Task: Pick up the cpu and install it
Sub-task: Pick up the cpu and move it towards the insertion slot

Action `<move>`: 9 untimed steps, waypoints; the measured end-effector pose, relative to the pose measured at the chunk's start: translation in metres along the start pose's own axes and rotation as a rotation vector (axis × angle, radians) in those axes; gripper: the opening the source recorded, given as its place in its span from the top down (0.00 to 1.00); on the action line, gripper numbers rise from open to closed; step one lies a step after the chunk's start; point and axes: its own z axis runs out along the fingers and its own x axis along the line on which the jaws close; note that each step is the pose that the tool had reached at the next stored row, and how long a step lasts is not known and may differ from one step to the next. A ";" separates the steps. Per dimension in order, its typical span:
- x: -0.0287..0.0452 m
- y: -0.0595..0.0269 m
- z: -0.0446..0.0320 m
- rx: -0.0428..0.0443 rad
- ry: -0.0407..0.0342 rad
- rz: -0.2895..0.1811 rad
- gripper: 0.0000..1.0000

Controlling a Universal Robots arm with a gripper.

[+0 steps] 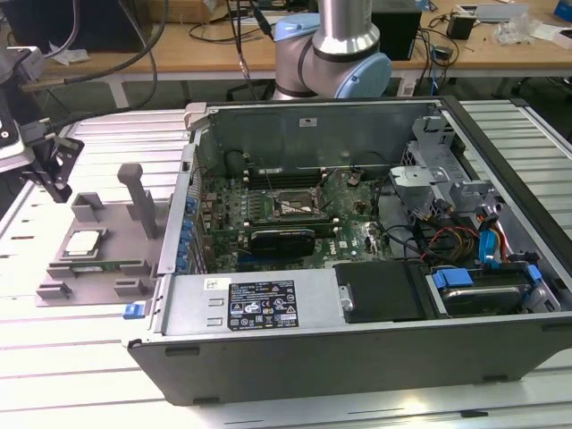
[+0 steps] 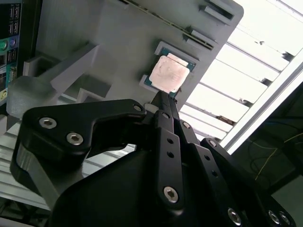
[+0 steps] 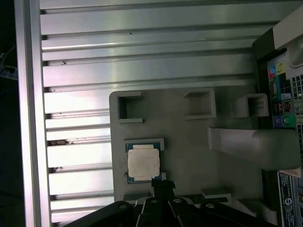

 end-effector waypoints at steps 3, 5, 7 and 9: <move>0.0016 -0.0004 0.0078 0.0000 0.0001 0.000 0.89; 0.0023 -0.0006 0.0116 0.0001 0.0002 0.000 0.89; 0.0034 -0.0010 0.0180 0.0000 0.0000 0.000 0.89; 0.0052 -0.0014 0.0257 0.0006 -0.0001 0.000 0.89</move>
